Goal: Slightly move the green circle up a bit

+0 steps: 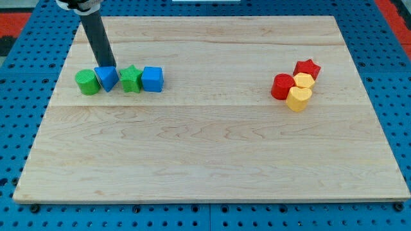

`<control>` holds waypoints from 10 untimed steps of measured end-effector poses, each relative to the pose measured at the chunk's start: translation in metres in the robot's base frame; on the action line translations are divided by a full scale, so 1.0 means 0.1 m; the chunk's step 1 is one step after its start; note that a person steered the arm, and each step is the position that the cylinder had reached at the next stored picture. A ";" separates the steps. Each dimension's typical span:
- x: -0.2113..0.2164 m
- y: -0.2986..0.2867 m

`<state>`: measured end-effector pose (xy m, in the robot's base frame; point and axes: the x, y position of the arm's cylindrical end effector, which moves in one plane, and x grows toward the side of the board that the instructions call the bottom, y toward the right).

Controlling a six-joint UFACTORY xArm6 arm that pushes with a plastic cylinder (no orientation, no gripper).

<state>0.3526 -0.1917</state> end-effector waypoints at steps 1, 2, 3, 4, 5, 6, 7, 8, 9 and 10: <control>-0.02 0.05; -0.12 0.29; -0.26 1.17; 0.06 2.11; 1.00 1.73; 1.44 0.77; 1.08 0.08; 0.93 0.04; 0.87 -0.22; 0.75 -0.23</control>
<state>0.4276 -0.2146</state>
